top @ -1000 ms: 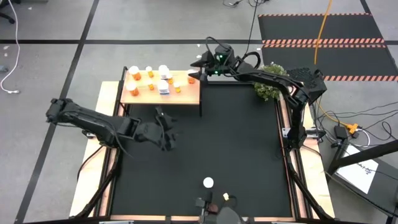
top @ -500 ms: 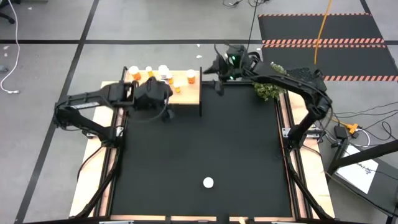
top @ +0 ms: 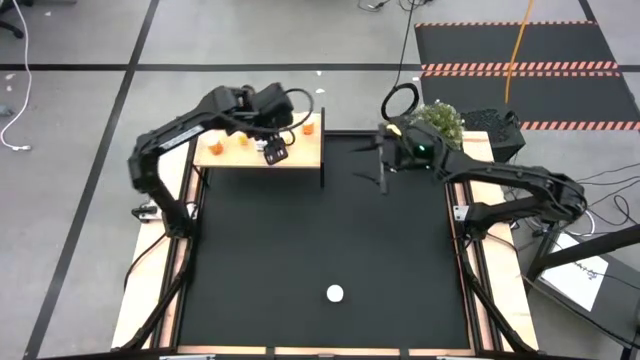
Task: Pick and place medicine bottles onto shelf by color
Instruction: Adjust the pill bottles on the shelf
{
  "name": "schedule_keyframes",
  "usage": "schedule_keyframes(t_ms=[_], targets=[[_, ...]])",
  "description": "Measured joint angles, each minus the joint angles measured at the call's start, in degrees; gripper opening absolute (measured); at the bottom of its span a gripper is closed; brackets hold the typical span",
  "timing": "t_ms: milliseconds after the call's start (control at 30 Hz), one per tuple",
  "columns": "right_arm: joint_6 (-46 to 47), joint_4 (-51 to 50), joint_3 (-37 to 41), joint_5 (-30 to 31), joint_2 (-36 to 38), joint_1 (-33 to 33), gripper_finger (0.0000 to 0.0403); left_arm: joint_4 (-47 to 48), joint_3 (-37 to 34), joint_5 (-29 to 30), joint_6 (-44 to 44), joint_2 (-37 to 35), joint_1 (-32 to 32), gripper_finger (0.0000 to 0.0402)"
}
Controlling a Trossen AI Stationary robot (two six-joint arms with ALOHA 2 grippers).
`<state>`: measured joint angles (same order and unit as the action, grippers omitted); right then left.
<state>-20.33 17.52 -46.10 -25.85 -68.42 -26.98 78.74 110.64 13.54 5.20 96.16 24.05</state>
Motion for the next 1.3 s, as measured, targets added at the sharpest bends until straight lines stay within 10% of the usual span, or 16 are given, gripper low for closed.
schedule_keyframes(t_ms=[500,933,1300], targets=[[-1.41,4.16,7.77,6.29,6.73,0.04,0.0276,3.74,7.75,0.0,29.66,10.52,5.08,0.028],[-1.77,0.85,7.78,6.12,6.7,0.04,0.0276,3.2,7.75,4.32,26.96,10.36,5.04,0.028],[-2.03,0.79,7.78,6.1,6.7,0.04,0.0276,0.14,7.75,-7.96,35.49,10.37,14.0,0.0272]])
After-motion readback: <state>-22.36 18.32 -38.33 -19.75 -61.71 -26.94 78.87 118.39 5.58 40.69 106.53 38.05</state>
